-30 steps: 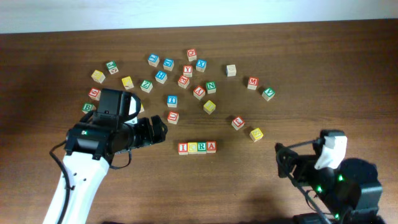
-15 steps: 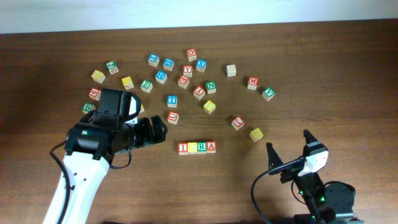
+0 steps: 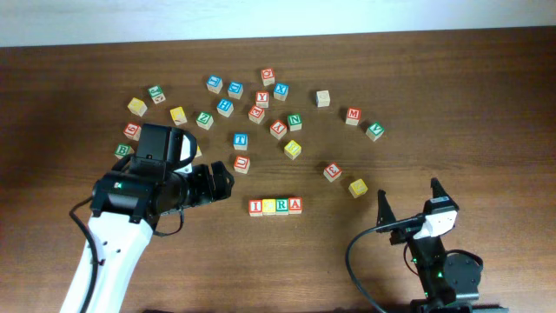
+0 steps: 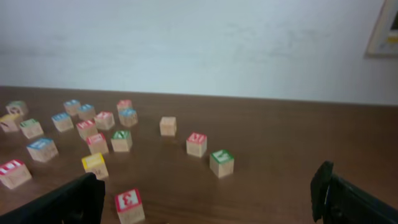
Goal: Spell out ICRA
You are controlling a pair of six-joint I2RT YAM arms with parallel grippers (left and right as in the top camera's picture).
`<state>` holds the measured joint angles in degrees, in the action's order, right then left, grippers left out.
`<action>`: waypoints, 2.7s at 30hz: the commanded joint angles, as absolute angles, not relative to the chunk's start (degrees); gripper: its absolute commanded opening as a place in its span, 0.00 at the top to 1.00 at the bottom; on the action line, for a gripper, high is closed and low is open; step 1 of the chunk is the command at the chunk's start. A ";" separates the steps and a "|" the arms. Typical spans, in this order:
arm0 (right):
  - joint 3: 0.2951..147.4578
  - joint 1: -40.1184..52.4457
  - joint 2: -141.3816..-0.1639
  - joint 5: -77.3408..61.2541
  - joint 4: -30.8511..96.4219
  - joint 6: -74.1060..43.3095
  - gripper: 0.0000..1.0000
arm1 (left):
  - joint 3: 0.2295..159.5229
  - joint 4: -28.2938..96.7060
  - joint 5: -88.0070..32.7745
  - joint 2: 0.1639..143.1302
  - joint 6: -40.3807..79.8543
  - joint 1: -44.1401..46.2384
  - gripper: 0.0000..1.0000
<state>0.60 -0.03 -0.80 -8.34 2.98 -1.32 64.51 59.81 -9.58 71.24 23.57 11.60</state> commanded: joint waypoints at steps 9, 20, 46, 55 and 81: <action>0.32 -0.40 -0.19 -4.58 4.49 -0.23 0.02 | 65.19 59.72 -9.15 70.65 23.27 11.44 0.01; 0.32 -0.40 -0.19 -4.23 4.27 -0.23 0.02 | 65.19 59.72 -9.15 70.65 23.27 11.44 0.01; 0.32 -0.40 -0.19 -4.23 4.27 -0.23 0.02 | 64.07 54.96 -2.57 66.63 17.52 11.44 0.00; 0.32 -0.40 -0.21 -4.23 4.25 -0.23 0.02 | 57.06 51.66 -4.84 54.11 10.17 5.26 0.01; 0.32 -0.40 -0.21 -4.23 4.27 -0.23 0.02 | 19.42 16.38 -8.78 15.75 -0.08 1.54 0.01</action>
<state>0.60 -0.03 -0.75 -4.10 3.86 -0.19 23.92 20.43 -7.55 20.25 1.02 1.78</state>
